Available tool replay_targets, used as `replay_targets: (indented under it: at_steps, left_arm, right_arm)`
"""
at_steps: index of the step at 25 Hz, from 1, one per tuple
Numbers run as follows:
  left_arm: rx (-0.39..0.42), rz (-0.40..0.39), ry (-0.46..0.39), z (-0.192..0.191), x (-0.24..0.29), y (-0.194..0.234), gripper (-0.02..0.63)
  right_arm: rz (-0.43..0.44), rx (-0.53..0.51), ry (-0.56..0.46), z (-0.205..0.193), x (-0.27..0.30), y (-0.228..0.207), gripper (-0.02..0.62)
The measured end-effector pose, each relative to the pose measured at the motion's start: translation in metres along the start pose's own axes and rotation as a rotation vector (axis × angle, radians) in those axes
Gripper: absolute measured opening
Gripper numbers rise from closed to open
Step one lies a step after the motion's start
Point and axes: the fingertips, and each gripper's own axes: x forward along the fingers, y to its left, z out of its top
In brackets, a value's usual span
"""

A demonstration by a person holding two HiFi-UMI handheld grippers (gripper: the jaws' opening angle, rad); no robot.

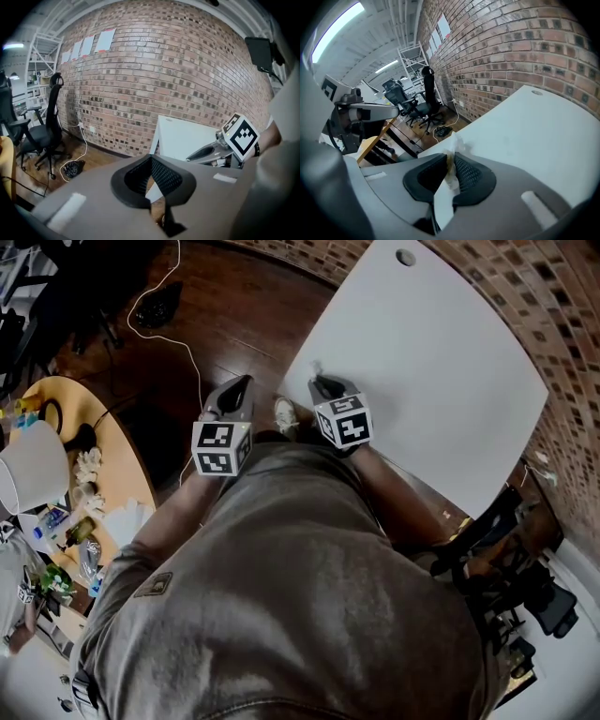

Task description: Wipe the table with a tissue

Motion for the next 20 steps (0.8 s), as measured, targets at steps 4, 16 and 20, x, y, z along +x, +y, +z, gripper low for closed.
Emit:
replay_targets:
  at_steps: [4, 16, 20]
  left_arm:
    - [0.007, 0.009, -0.004, 0.002, -0.004, 0.003, 0.002]
    - [0.013, -0.036, 0.015, -0.001, 0.007, 0.001, 0.002]
    - [0.04, -0.066, 0.011, 0.005, 0.015, -0.006, 0.002]
  right_arm:
    - [0.046, -0.038, 0.003, 0.004, 0.008, 0.021, 0.064]
    - [-0.018, 0.027, -0.036, 0.007, 0.003, -0.001, 0.063]
    - [-0.084, 0.077, -0.049, 0.006, -0.008, -0.03, 0.064]
